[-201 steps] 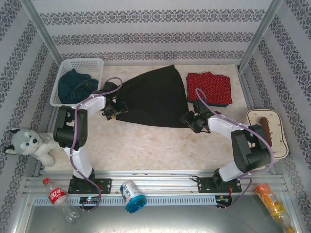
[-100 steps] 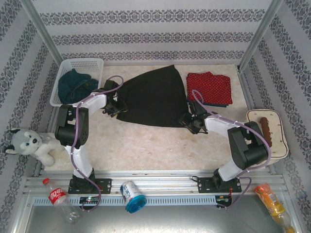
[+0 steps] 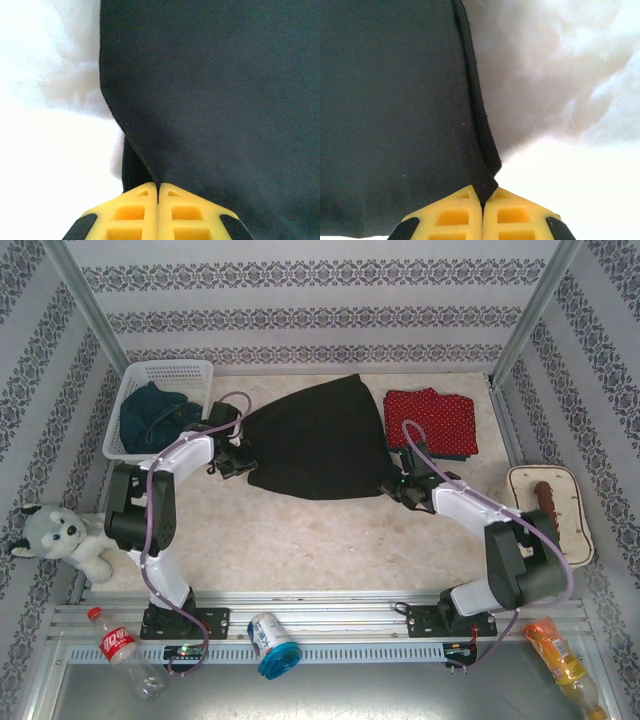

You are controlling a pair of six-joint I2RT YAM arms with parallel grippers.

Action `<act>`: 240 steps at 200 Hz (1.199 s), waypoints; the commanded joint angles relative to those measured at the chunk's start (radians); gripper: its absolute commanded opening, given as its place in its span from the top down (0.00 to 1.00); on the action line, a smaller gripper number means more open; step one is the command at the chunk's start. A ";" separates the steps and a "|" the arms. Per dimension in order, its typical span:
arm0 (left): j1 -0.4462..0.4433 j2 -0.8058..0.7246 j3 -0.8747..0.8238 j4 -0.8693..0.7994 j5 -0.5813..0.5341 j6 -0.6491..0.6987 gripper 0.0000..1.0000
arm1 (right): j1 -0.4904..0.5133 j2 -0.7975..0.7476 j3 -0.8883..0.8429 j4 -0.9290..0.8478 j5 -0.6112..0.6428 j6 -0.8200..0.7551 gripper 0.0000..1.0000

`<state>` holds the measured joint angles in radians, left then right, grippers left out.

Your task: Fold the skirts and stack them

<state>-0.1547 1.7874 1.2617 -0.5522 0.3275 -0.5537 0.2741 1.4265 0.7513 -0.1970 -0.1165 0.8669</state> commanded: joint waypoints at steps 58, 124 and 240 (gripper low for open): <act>0.003 -0.039 0.137 0.040 0.231 0.066 1.00 | -0.115 -0.006 0.046 -0.102 -0.064 -0.192 1.00; 0.000 0.413 0.543 -0.141 0.239 0.099 0.84 | -0.125 0.105 0.119 -0.098 -0.131 -0.203 1.00; 0.029 -0.079 -0.075 0.233 0.190 -0.293 0.32 | -0.124 0.146 0.124 -0.071 -0.167 -0.180 1.00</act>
<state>-0.1230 1.7634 1.3479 -0.5243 0.4938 -0.6338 0.1585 1.5509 0.8547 -0.2794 -0.2565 0.6811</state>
